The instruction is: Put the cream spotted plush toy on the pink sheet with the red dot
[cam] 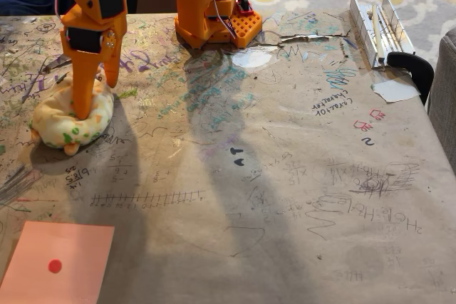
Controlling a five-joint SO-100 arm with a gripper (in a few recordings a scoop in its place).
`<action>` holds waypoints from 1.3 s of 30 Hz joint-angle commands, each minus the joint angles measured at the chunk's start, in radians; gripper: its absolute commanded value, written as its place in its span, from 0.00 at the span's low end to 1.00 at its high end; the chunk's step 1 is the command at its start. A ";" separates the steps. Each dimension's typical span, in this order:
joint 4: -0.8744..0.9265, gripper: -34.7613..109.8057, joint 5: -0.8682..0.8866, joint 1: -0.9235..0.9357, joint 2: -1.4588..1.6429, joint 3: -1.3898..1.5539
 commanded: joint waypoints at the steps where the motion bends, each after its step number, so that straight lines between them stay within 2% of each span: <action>1: 0.008 0.50 0.003 0.035 -0.051 -0.092; 8: 0.046 0.49 0.003 0.080 -0.242 -0.337; 9: 0.054 0.45 -0.009 0.083 -0.265 -0.371; 10: 0.061 0.32 -0.017 0.083 -0.287 -0.399; 11: 0.072 0.26 -0.021 0.080 -0.299 -0.416; 15: 0.031 0.24 -0.078 0.038 -0.192 -0.325; 18: -0.002 0.24 -0.037 0.006 0.012 -0.196; 22: -0.014 0.24 0.137 -0.129 0.451 -0.023; 26: 0.179 0.24 0.298 -0.351 0.931 0.005; 30: 0.383 0.24 0.442 -0.569 1.190 -0.106; 39: 0.440 0.24 0.416 -0.739 1.643 -0.201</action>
